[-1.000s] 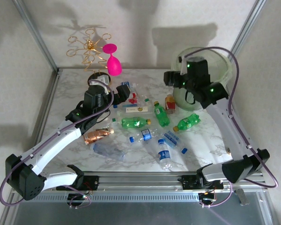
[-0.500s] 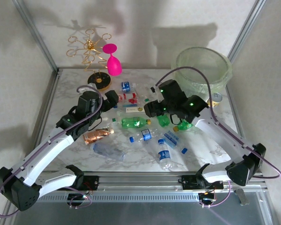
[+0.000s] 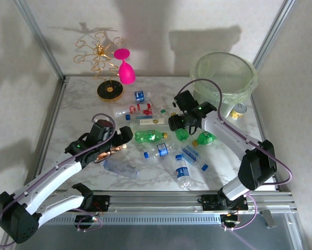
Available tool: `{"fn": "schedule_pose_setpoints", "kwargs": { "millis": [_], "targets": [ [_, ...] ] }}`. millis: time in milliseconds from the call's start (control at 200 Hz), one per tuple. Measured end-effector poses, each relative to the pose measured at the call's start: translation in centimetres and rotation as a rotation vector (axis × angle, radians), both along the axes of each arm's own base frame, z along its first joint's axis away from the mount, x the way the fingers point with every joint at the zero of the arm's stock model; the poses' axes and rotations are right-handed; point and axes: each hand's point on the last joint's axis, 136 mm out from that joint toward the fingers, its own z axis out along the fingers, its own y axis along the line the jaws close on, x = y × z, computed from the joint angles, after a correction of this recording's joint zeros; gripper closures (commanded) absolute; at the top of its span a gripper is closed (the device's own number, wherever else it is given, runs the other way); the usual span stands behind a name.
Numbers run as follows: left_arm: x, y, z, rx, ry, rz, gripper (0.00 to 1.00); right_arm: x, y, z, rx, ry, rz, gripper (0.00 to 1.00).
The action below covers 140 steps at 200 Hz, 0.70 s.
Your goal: Put the plastic bottles in the bin
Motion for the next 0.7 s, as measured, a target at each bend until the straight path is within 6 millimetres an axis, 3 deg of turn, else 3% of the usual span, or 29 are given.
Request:
{"fn": "schedule_pose_setpoints", "kwargs": {
  "millis": [195,285,471,701],
  "targets": [
    [2.1,-1.5,7.0,-0.063,-0.236,-0.051,0.01,1.2,-0.8,-1.9,0.006,0.027,-0.032,0.32],
    [2.6,-1.9,8.9,-0.092,-0.312,-0.060,0.01,1.5,-0.9,-2.8,0.010,0.044,-0.038,0.32],
    [4.0,-2.7,8.7,-0.052,-0.300,-0.077,0.00,1.8,-0.7,-5.3,-0.006,0.097,-0.023,0.31],
    [4.5,-2.3,7.7,0.039,-0.255,-0.077,0.01,1.8,-0.7,-6.6,-0.015,0.130,-0.017,0.29]
  ]
}}
